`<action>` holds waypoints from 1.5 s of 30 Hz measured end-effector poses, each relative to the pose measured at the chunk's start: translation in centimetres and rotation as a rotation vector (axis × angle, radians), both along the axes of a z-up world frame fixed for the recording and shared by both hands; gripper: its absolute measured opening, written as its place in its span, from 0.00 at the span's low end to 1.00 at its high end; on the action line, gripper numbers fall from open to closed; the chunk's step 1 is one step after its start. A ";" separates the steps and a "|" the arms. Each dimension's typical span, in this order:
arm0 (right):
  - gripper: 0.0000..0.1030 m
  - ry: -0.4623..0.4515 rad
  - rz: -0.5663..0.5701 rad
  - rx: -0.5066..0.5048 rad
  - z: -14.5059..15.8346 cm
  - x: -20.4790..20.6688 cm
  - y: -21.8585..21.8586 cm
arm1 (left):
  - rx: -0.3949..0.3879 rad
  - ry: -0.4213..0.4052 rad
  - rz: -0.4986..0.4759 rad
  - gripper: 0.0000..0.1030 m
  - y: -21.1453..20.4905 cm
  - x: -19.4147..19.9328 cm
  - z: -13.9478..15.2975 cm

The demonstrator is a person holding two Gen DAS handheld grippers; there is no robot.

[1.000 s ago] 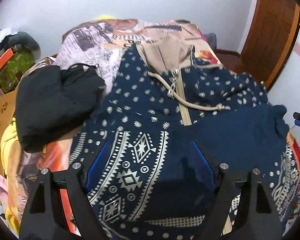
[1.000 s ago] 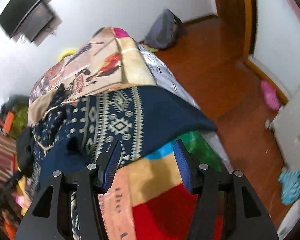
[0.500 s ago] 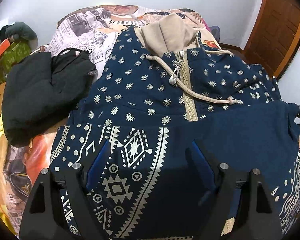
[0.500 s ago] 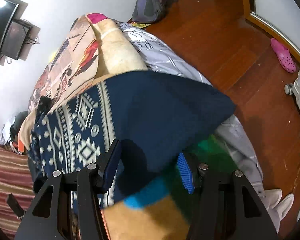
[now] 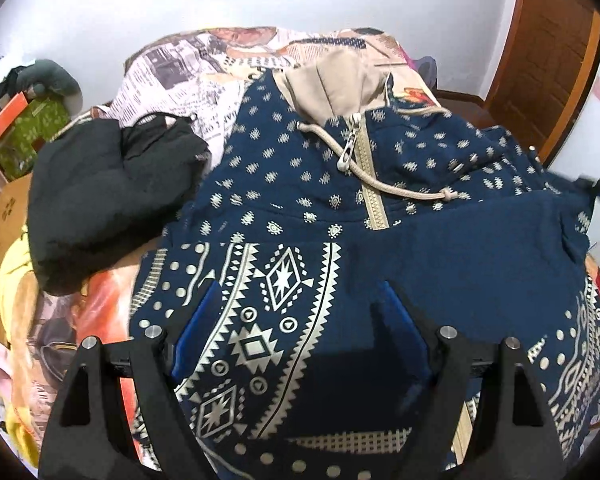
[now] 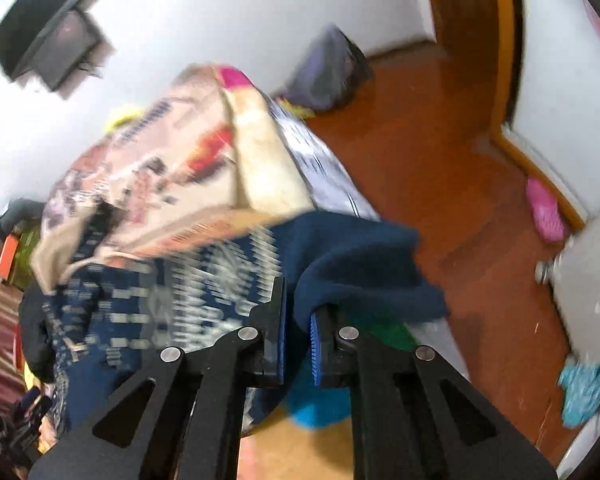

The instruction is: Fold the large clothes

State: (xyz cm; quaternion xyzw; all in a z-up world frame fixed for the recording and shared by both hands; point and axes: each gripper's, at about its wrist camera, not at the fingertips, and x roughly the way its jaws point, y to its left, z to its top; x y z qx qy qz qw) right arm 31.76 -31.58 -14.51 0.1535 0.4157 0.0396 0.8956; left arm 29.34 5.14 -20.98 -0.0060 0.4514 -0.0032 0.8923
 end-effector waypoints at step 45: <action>0.49 -0.027 0.031 0.008 2.7 -7.3 9.1 | -0.024 -0.093 -0.022 0.79 0.8 -6.6 2.1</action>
